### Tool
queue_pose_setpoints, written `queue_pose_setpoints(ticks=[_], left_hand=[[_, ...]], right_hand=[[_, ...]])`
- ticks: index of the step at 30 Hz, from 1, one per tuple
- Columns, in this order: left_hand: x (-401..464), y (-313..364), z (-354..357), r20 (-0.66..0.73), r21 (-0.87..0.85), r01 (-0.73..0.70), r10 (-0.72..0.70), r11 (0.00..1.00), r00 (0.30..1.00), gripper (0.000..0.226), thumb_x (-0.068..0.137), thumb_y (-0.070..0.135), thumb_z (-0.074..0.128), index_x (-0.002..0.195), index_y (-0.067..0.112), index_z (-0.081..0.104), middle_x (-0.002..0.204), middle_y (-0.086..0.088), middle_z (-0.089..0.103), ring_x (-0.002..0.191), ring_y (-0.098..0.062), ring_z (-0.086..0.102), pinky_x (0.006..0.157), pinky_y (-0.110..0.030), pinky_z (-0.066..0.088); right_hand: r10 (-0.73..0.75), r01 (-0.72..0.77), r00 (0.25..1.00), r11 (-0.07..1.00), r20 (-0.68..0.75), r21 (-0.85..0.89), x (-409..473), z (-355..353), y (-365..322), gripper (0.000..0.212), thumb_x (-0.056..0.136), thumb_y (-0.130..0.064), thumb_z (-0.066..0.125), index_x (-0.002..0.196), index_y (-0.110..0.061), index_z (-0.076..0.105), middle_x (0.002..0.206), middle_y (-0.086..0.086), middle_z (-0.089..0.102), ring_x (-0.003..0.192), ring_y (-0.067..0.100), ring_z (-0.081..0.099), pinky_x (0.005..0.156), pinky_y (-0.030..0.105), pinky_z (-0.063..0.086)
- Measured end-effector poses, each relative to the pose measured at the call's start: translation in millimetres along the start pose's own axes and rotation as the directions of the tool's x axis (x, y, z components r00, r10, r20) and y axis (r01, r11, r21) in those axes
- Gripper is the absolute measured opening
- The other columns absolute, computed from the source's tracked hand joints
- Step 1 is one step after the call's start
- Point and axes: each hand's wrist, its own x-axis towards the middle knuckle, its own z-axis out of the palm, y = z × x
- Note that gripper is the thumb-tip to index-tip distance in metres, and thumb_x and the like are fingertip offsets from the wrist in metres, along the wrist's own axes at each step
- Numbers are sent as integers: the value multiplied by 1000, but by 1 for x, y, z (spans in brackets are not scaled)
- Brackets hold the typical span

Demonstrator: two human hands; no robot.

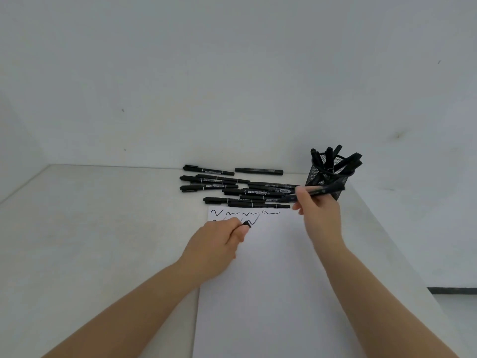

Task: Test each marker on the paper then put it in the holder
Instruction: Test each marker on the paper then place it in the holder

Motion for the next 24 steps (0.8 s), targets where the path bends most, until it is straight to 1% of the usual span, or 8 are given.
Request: queue_pose_setpoints(ticks=[2,4,6,9,11,15,19,24], left_hand=[[7,8,8,50,13,-81,80,997,995,30,95,40,33,74,23,46,58,5,58,65,-12,54,63,-30,41],[11,8,15,81,33,-140,137,990,987,29,96,38,34,75,20,45,59,7,51,67,-17,51,62,-32,37],[13,3,18,78,33,-158,155,987,985,28,96,36,36,76,20,45,59,9,45,64,-16,45,59,-31,31],[14,-3,17,70,-25,-165,166,986,984,28,96,35,37,74,20,46,54,10,44,57,-10,45,60,-31,36],[14,-2,17,79,-11,-181,181,984,980,28,96,35,37,77,17,48,55,10,44,59,-12,46,61,-31,36],[14,-1,17,81,-23,-182,184,983,980,27,96,34,38,73,22,43,53,11,43,56,-5,43,57,-29,31],[14,-1,16,90,-30,-173,175,984,980,27,96,33,38,71,25,41,52,11,43,54,-2,44,57,-28,32],[14,0,16,89,-31,-169,171,985,981,31,96,33,37,65,29,36,51,11,44,55,-3,45,58,-29,34]], right_hand=[[-4,5,997,1000,72,-18,-3,13,-2,12,86,-20,60,75,-16,59,57,0,60,43,-4,50,50,10,40],[-2,5,995,999,95,-33,-6,20,5,11,86,-17,59,76,-15,57,57,1,60,45,-3,51,56,16,42],[3,0,997,999,75,-46,-7,18,16,11,85,-17,58,74,-18,55,56,0,59,47,0,52,59,22,42],[3,1,998,999,60,-54,-4,15,24,12,83,-18,57,72,-22,54,52,-5,58,51,4,55,60,26,44],[-14,23,995,995,95,-95,-3,17,26,12,83,-19,57,72,-24,54,50,-6,58,52,5,56,62,28,47],[-58,101,979,972,196,-214,-3,22,28,9,83,-26,58,74,-25,56,53,-6,61,55,5,57,61,24,45],[-84,117,985,965,148,-233,-2,19,28,17,82,-22,56,67,-29,52,56,-5,58,55,7,52,52,12,38],[-87,111,990,964,107,-241,-4,16,26,19,83,-19,56,68,-28,48,53,-8,50,48,3,44,48,12,35]])
